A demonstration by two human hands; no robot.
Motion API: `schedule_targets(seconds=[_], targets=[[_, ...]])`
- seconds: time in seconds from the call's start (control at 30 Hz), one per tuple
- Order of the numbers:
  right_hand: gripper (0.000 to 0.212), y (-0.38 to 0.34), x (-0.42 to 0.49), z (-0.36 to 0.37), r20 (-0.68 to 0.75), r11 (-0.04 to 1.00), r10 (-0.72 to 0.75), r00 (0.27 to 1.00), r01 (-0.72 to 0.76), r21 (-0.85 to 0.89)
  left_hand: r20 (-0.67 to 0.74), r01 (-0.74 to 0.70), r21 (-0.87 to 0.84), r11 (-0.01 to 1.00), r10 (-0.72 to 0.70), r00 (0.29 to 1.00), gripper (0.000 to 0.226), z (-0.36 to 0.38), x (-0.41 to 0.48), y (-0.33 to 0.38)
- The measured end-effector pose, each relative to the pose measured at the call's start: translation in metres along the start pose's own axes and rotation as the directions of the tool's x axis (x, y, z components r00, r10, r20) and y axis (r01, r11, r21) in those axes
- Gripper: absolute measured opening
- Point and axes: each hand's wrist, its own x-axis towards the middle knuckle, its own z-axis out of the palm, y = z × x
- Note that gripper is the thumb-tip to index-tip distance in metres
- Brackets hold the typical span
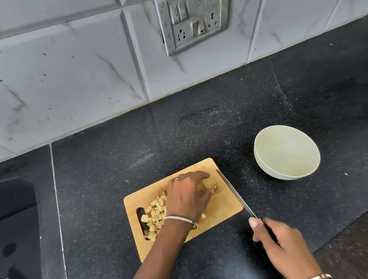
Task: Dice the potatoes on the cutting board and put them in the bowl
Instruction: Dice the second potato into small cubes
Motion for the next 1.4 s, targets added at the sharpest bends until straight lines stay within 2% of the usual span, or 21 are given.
schedule_targets(seconds=[0.1, 0.2, 0.33, 0.53, 0.73, 1.03, 1.4], targets=[[0.043, -0.001, 0.002, 0.005, 0.012, 0.996, 0.047, 0.999, -0.048, 0.078, 0.006, 0.022, 0.044, 0.999, -0.023, 1.0, 0.032, 0.011, 0.003, 0.005], [0.045, 0.0, 0.003, 0.01, 0.017, 0.99, 0.069, 0.997, -0.071, 0.12, -0.023, 0.035, 0.014, 0.999, -0.035, 0.999, 0.028, 0.015, 0.004, 0.003], [0.047, 0.002, 0.008, 0.012, 0.022, 0.99, 0.063, 0.998, -0.065, 0.124, -0.065, 0.033, -0.039, 0.999, -0.036, 0.997, 0.027, 0.017, 0.002, -0.003], [0.048, -0.002, 0.012, 0.014, 0.048, 0.993, 0.012, 0.999, -0.017, 0.121, -0.056, 0.059, -0.093, 0.994, -0.064, 0.996, 0.031, 0.02, 0.0, -0.008], [0.051, -0.004, 0.015, 0.021, 0.096, 0.995, -0.007, 0.995, -0.002, 0.096, -0.057, 0.07, -0.035, 0.997, -0.072, 0.996, 0.029, 0.017, -0.002, -0.004], [0.05, -0.005, 0.015, 0.026, 0.089, 0.998, -0.065, 0.994, 0.064, 0.011, -0.072, 0.1, 0.047, 0.994, -0.096, 0.993, 0.026, 0.008, -0.012, -0.008], [0.058, -0.002, 0.019, 0.039, 0.002, 0.987, -0.101, 0.995, 0.101, -0.129, -0.1, 0.186, 0.135, 0.973, -0.174, 0.98, 0.045, -0.001, -0.012, -0.008]])
